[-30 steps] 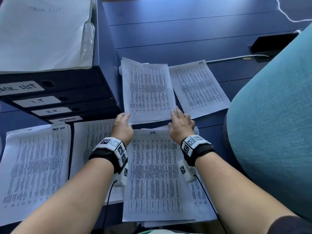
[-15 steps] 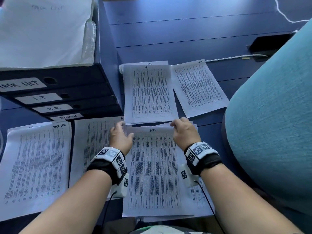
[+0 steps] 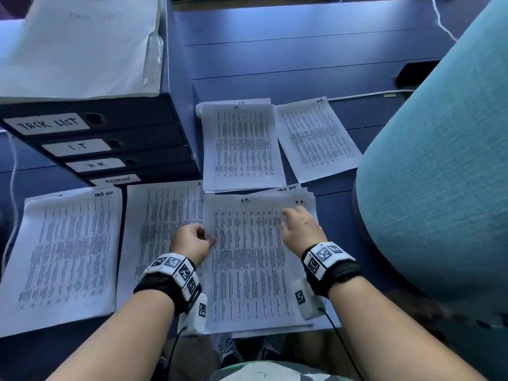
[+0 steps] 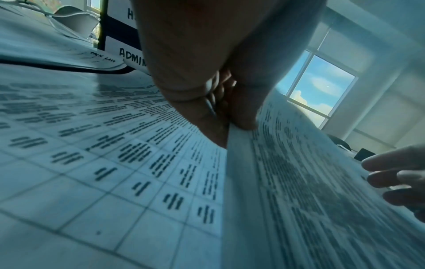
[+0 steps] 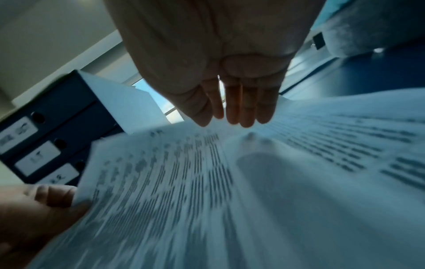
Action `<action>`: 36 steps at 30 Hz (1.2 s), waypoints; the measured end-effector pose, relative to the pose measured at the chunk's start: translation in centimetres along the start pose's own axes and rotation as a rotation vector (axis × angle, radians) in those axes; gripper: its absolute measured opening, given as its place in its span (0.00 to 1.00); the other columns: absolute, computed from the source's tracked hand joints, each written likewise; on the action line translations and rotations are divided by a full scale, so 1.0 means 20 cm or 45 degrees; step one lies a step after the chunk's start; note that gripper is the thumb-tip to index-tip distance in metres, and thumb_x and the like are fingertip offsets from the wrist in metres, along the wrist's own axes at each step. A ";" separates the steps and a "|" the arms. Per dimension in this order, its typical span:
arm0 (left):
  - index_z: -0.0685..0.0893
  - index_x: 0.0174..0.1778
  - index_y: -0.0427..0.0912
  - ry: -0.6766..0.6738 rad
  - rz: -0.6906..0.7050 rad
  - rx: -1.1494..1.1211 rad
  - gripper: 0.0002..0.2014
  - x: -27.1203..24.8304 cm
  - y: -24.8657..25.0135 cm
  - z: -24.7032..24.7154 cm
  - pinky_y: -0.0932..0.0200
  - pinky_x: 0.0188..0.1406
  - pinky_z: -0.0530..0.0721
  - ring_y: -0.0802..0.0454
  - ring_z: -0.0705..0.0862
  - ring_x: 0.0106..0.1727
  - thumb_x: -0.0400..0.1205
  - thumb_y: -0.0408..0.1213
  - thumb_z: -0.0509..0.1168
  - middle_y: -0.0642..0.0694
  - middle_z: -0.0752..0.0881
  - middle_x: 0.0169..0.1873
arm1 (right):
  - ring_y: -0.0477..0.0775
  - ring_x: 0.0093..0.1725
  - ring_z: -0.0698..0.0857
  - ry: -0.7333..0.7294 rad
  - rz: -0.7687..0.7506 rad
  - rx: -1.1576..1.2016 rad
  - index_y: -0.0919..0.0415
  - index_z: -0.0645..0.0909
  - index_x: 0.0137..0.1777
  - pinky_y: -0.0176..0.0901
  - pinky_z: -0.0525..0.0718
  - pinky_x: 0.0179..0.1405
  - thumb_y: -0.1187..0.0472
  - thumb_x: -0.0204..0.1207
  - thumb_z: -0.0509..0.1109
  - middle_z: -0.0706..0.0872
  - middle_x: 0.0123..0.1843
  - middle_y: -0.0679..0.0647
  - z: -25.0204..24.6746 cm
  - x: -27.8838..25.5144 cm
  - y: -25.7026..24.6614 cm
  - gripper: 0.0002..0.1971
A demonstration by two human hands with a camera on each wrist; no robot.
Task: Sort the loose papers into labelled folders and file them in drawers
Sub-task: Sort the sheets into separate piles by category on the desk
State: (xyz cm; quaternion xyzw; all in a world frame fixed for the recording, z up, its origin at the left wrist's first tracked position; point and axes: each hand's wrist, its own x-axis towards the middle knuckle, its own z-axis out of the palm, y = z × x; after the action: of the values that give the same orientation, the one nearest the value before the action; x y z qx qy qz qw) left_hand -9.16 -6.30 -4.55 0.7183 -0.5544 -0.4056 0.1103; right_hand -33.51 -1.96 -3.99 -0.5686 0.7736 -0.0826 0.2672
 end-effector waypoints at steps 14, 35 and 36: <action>0.83 0.54 0.32 -0.175 -0.165 -0.925 0.09 -0.04 0.10 -0.06 0.42 0.47 0.90 0.38 0.90 0.51 0.81 0.32 0.70 0.36 0.89 0.50 | 0.49 0.48 0.86 0.260 0.292 0.762 0.49 0.77 0.56 0.49 0.86 0.53 0.57 0.74 0.74 0.87 0.49 0.50 -0.06 0.01 0.11 0.12; 0.81 0.40 0.48 0.003 -0.146 -0.446 0.06 0.04 -0.05 -0.04 0.42 0.40 0.87 0.41 0.85 0.41 0.84 0.40 0.65 0.42 0.87 0.41 | 0.47 0.36 0.79 0.378 0.293 0.902 0.58 0.79 0.45 0.35 0.78 0.38 0.62 0.79 0.69 0.83 0.38 0.50 -0.06 0.03 0.16 0.03; 0.80 0.39 0.48 0.058 -0.117 -0.419 0.07 0.06 -0.06 -0.05 0.43 0.38 0.85 0.42 0.84 0.40 0.84 0.39 0.65 0.43 0.86 0.39 | 0.47 0.37 0.79 0.328 0.294 0.914 0.57 0.79 0.44 0.37 0.78 0.40 0.62 0.79 0.70 0.84 0.39 0.50 -0.07 0.03 0.17 0.03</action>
State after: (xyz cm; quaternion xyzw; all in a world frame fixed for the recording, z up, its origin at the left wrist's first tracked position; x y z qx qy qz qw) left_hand -7.62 -7.23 -5.24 0.7242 -0.4443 -0.4791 0.2203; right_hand -37.21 -1.55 -4.44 -0.3334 0.7816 -0.3878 0.3573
